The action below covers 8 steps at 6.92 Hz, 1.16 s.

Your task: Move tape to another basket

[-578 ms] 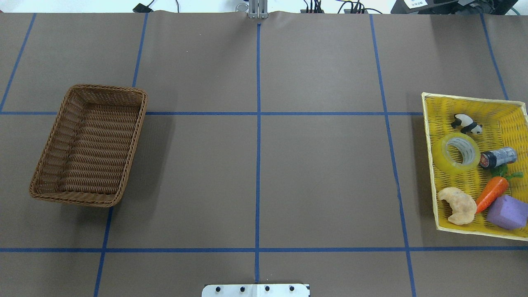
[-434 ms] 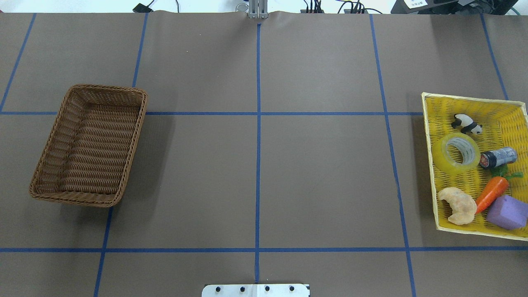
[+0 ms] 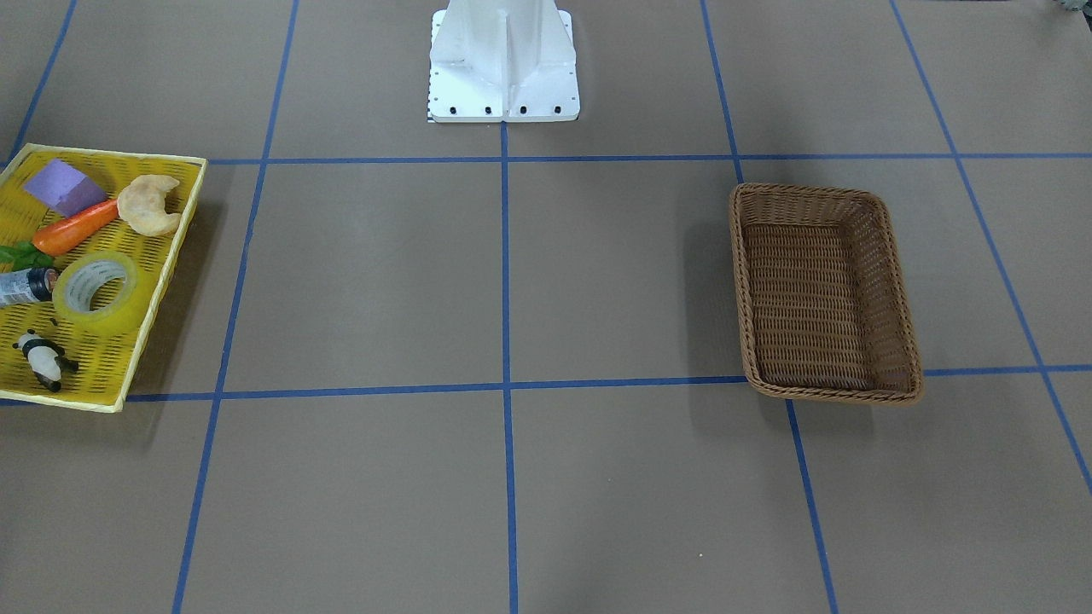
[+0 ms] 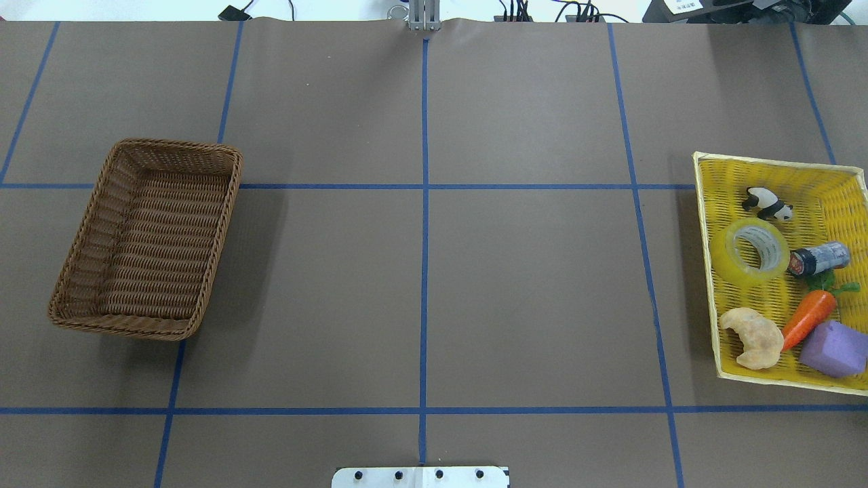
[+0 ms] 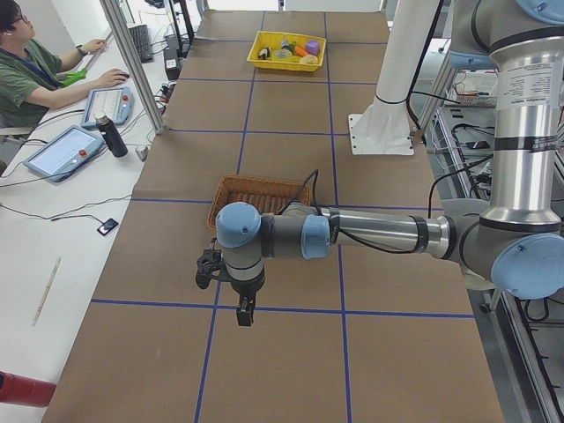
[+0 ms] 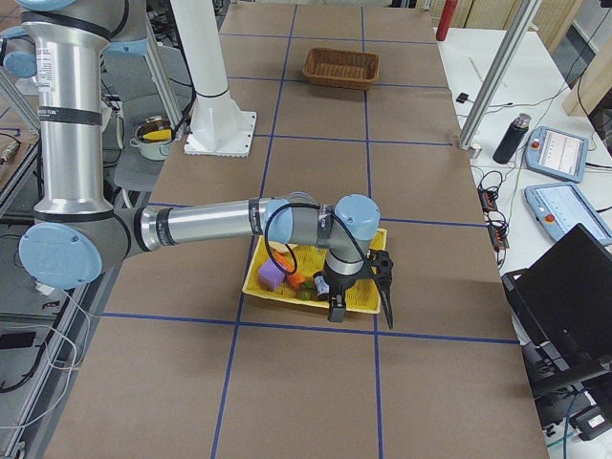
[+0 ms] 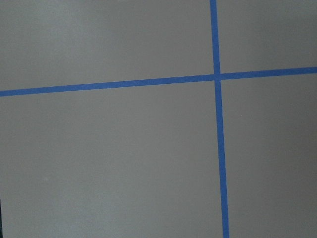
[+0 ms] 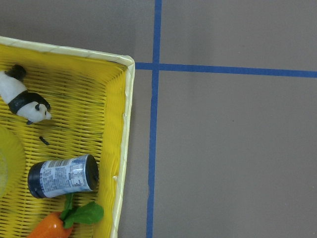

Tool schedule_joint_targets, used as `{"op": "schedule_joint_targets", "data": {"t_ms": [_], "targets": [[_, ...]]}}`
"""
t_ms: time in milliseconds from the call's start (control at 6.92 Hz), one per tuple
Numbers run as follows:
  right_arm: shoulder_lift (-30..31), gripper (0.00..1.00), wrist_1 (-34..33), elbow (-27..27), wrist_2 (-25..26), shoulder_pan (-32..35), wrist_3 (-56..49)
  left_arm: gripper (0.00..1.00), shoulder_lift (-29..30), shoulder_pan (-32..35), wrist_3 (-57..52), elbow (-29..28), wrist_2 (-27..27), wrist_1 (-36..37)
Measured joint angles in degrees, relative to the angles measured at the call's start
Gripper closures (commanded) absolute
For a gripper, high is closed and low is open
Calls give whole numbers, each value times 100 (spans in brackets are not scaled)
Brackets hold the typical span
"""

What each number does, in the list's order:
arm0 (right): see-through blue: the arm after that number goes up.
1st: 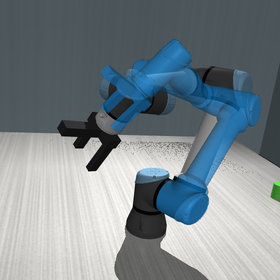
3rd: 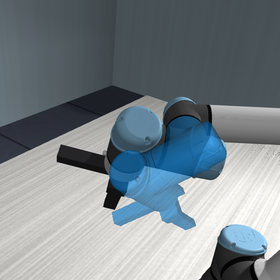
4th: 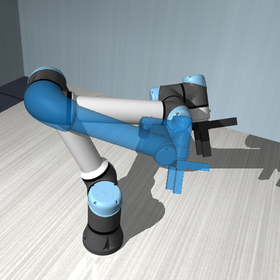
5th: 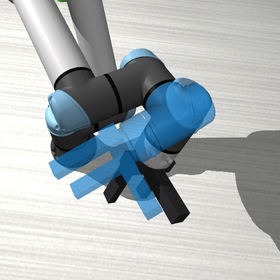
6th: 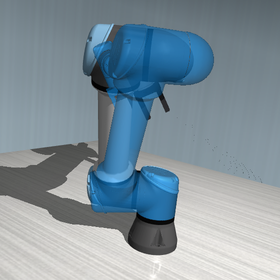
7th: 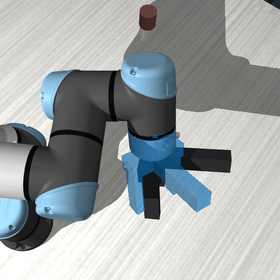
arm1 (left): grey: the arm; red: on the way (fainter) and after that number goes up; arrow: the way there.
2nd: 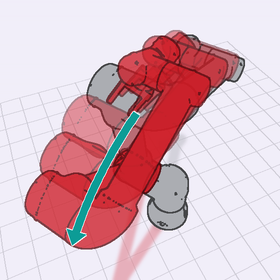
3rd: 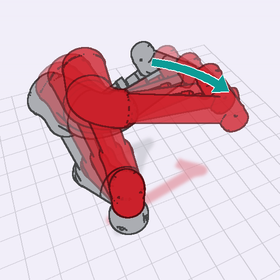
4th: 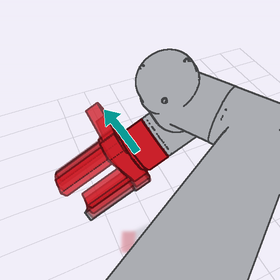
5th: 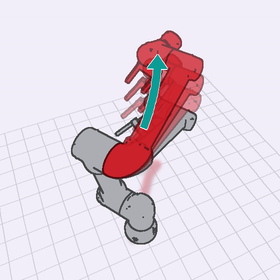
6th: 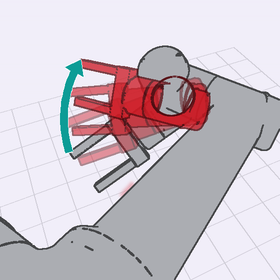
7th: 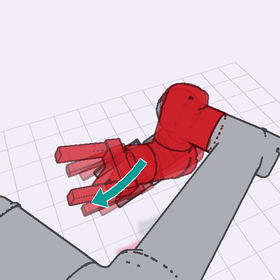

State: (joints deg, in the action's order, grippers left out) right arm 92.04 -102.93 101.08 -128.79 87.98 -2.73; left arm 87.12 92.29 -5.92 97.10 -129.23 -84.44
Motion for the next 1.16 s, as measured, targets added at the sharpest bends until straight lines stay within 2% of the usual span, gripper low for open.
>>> {"op": "schedule_joint_targets", "data": {"t_ms": [723,1157], "targets": [[-21,0,42,10,0,0,-2,1,84,-17,22,-102,0,-7],[-299,0,505,65,-15,-217,17,1,132,-23,130,-144,-291,-33]]}}
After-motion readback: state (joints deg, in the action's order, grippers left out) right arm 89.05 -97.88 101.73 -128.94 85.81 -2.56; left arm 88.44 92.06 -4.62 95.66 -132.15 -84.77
